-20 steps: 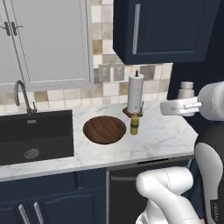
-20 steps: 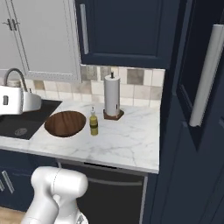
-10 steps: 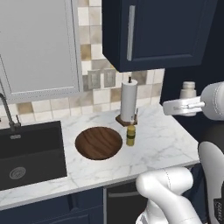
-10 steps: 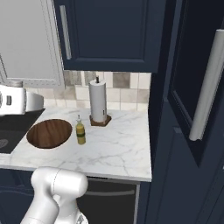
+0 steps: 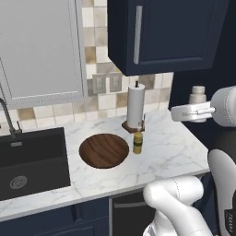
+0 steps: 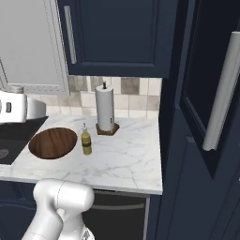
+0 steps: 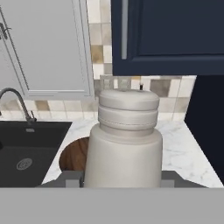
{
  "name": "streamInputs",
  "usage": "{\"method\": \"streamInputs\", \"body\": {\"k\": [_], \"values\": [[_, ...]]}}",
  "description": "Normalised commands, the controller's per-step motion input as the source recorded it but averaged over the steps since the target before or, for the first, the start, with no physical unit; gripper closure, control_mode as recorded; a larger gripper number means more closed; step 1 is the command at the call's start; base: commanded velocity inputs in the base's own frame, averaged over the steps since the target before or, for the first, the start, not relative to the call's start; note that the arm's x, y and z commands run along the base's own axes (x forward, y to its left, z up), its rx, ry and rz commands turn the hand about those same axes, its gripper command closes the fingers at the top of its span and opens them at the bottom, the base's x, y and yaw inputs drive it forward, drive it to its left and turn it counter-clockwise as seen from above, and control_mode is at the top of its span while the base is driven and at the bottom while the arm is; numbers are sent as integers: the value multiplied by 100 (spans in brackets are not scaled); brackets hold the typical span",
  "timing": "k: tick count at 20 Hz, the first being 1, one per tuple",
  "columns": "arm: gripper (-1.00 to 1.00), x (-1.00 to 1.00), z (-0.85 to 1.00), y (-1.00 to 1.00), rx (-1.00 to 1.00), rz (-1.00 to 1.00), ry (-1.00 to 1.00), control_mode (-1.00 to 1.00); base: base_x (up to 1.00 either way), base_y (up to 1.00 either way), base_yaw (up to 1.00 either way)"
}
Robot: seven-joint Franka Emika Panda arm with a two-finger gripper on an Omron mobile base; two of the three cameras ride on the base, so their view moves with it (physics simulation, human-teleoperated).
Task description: Retrieve the bottle and the shaker from the cabinet and place them next to the mixing bowl on the counter. Then add garlic from the fridge to the mixing bowl.
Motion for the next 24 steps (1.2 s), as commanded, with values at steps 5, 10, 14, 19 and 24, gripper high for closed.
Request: {"method": "streamInputs", "body": {"k": [5,10,14,19,24], "values": [[100,26,0,0,0,7,9,-100,9,0,0],[100,45,0,14,1,29,19,-100,0,0,0],[100,41,-1,9,0,31,7,-100,0,0,0],[100,40,-70,4,-3,25,-3,-100,0,0,0],[100,23,-100,6,-4,24,-9,-100,0,0,0]]}}
